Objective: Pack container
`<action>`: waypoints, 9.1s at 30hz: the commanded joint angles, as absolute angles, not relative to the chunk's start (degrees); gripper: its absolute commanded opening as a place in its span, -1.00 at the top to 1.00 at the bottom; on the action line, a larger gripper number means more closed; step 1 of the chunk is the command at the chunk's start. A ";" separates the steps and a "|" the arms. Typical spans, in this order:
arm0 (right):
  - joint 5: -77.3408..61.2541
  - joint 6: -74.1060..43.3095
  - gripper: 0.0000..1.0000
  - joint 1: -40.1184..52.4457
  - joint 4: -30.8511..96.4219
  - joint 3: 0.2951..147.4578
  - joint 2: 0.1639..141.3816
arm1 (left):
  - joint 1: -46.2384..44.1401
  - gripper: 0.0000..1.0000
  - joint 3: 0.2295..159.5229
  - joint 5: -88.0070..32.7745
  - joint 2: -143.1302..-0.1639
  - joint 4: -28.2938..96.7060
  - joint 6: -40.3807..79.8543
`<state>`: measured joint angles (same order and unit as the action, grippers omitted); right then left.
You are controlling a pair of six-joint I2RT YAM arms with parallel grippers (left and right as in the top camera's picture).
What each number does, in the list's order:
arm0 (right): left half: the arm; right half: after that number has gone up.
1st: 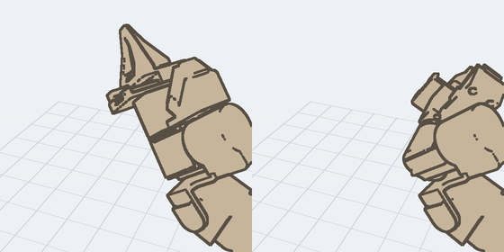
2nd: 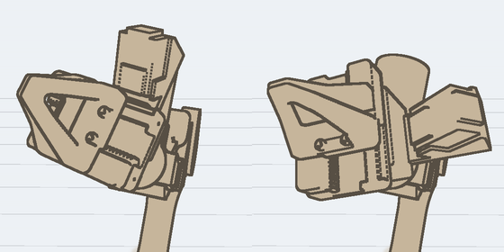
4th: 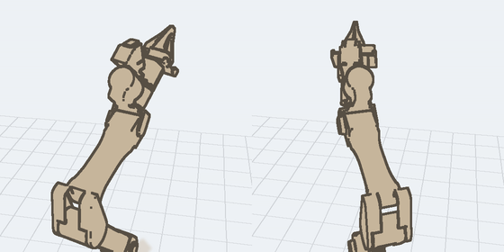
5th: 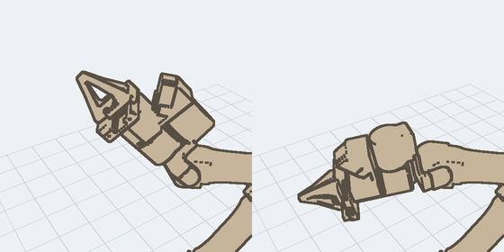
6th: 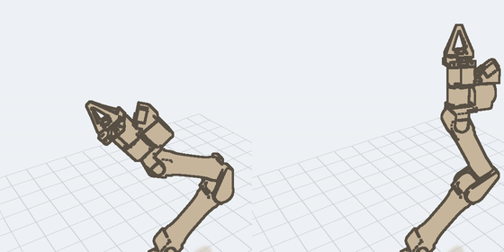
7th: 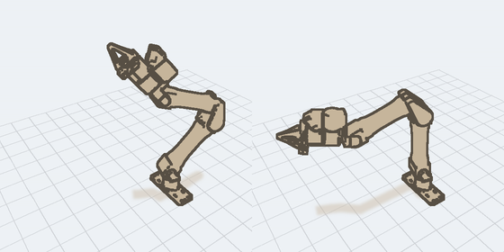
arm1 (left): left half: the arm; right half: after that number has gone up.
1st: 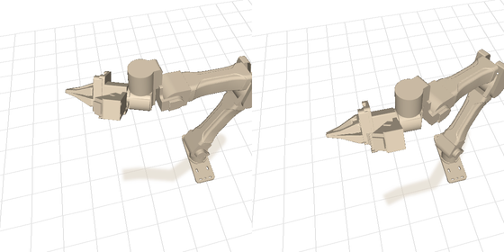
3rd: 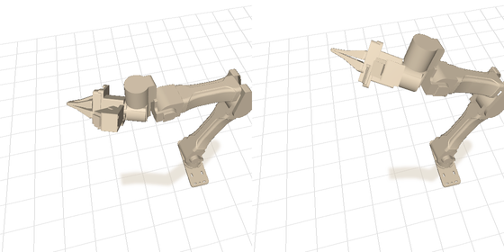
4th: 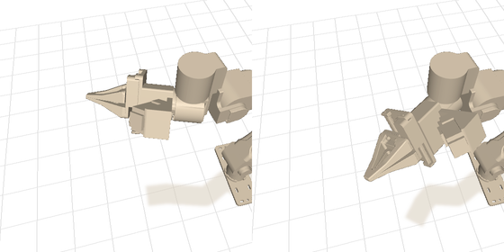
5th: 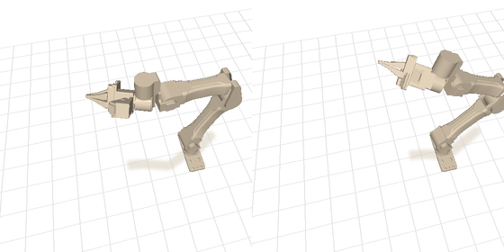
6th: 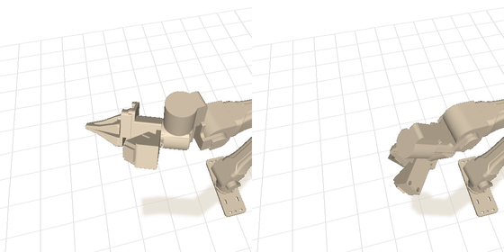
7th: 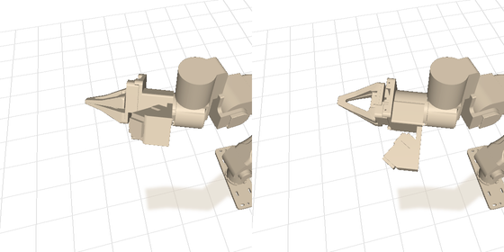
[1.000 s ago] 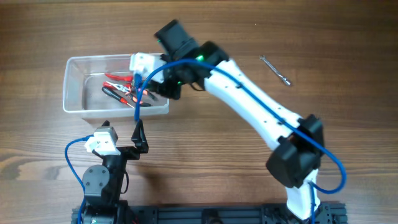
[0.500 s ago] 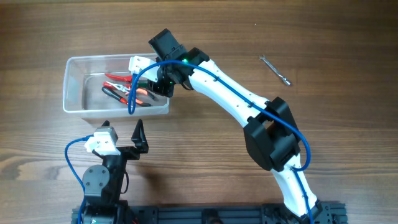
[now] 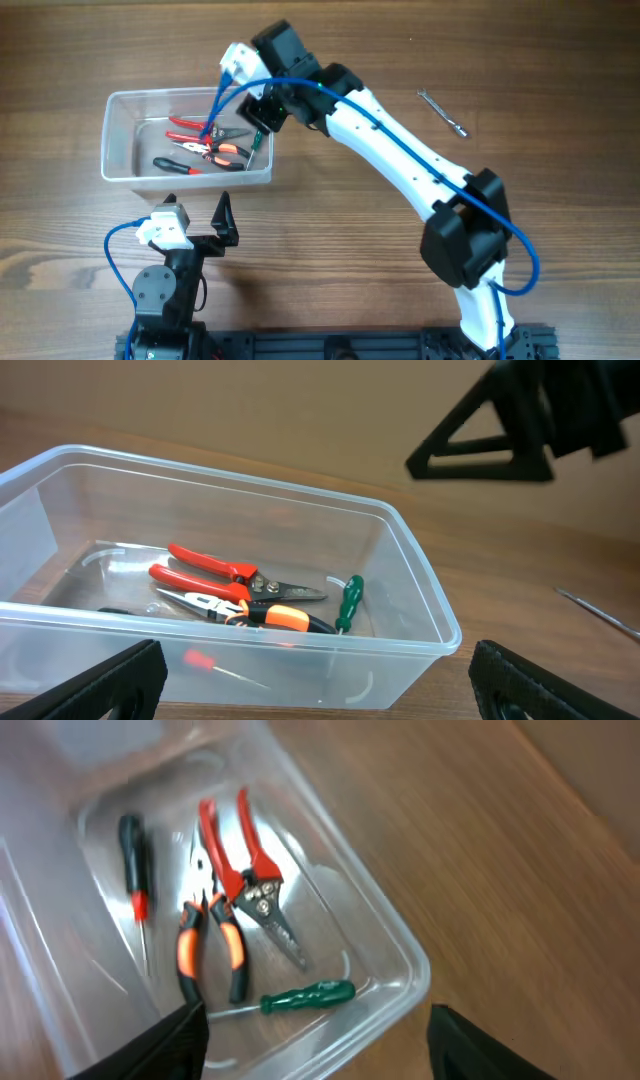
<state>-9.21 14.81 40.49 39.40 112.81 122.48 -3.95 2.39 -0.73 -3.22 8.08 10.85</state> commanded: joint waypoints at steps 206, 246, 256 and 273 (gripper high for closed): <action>6.46 -15.75 -0.55 28.88 64.40 114.61 110.56 | -3.62 -1.00 2.15 -0.58 -3.18 8.12 11.35; 2.81 12.01 -0.99 16.56 63.29 113.93 71.31 | -3.62 -1.00 2.15 -0.58 -3.18 8.12 11.35; -6.66 13.69 -0.99 4.21 48.40 88.75 48.93 | -3.62 -1.00 2.15 -0.58 -3.18 8.12 11.35; -22.85 11.90 -0.99 2.35 1.30 17.26 15.75 | -3.62 -1.00 2.15 -0.58 -3.18 8.12 11.35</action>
<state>-18.44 12.82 2.52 8.08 24.77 20.14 -3.95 2.39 -0.73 -3.22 8.10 10.85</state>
